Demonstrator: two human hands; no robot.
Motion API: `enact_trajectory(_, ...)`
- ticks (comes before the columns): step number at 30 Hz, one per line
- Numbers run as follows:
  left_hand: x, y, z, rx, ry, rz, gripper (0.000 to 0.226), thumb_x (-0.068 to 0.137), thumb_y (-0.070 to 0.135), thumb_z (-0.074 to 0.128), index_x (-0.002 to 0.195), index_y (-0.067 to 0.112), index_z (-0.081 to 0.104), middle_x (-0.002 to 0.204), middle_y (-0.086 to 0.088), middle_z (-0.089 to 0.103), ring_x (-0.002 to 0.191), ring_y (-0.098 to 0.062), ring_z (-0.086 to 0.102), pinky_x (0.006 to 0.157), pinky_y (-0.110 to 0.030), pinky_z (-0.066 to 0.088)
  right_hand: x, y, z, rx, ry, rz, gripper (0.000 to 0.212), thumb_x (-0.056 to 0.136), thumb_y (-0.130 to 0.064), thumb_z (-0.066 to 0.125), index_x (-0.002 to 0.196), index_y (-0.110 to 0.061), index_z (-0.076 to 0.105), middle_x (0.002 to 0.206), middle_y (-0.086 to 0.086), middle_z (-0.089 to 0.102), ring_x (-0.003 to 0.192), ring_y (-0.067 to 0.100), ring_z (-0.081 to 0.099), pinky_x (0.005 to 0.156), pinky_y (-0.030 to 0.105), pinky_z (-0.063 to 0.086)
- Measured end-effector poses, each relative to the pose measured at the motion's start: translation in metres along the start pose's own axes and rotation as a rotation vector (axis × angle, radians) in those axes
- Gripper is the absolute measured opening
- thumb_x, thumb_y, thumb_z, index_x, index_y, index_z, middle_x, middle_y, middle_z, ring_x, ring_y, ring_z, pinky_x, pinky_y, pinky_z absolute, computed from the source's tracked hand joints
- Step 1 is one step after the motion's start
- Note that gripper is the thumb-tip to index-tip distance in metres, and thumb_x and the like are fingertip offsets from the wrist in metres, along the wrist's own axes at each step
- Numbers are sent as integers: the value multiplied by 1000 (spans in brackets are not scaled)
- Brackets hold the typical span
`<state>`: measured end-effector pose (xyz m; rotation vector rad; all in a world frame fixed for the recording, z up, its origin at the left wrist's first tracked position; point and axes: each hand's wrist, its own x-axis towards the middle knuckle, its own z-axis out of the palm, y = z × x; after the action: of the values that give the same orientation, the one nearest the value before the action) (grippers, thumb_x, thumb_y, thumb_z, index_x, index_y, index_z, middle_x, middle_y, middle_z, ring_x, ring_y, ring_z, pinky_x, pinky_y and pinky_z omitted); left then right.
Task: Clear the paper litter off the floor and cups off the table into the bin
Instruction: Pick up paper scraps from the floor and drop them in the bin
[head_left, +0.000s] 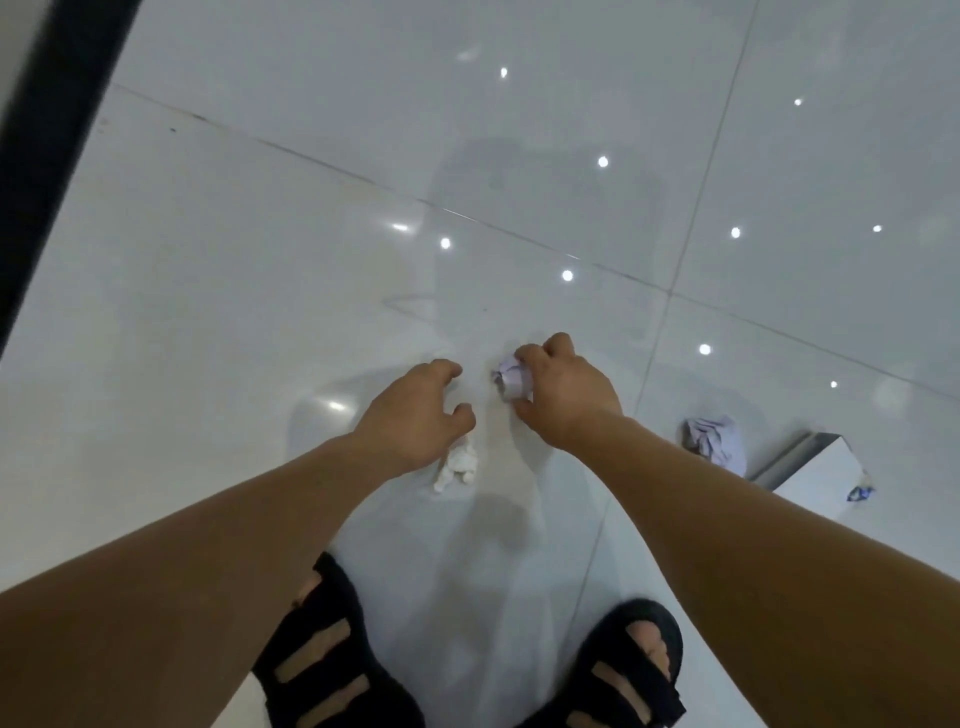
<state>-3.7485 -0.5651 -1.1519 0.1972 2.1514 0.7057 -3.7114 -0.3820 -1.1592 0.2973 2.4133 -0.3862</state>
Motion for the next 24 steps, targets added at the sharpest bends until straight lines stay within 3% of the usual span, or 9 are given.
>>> enact_trajectory(3, -4, 3, 2, -86, 21, 11, 55, 88, 39, 60, 138, 22, 44, 136, 2, 53, 118, -16, 53, 97, -30, 42, -5, -2, 1, 74, 48, -18, 43, 88, -25, 61, 129, -20, 51, 114, 5, 54, 95, 27, 60, 75, 34, 49)
enact_trajectory(7, -27, 25, -8, -282, -27, -8, 60, 85, 52, 60, 136, 26, 44, 125, 8, 54, 108, -14, 57, 92, -28, 46, -45, -18, -17, 139, 124, -114, 47, 86, -38, 65, 129, -24, 52, 115, -1, 60, 93, 21, 62, 77, 36, 53)
enact_trajectory(10, -40, 44, -22, -330, -13, 24, 42, 86, 39, 64, 125, 29, 51, 111, 12, 60, 100, -10, 60, 75, -14, 42, -68, -34, -32, 243, 159, -162, 52, 83, -39, 67, 131, -24, 52, 119, -4, 62, 95, 17, 62, 73, 26, 45)
enact_trajectory(14, -46, 45, -45, -294, 30, 26, 38, 84, 34, 69, 116, 24, 53, 106, 9, 57, 91, -6, 55, 66, -9, 37, -78, -42, -34, 374, 166, -104, 65, 82, -48, 69, 139, -27, 45, 127, -9, 56, 97, 11, 61, 75, 23, 45)
enact_trajectory(19, -43, -6, -53, -124, 138, -70, 25, 82, 33, 68, 89, 21, 48, 87, 6, 55, 73, -5, 52, 55, -20, 35, -68, -48, 12, 182, 3, -80, 70, 85, -44, 67, 145, -27, 36, 137, -1, 40, 106, 22, 58, 77, 29, 46)
enact_trajectory(24, -48, -53, -22, -71, 44, -85, 23, 83, 33, 63, 93, 24, 45, 87, 7, 59, 77, -9, 57, 59, -22, 40, -55, -60, 67, 62, -75, -155, 46, 91, -20, 58, 136, -20, 47, 132, 6, 39, 94, 29, 58, 75, 33, 50)
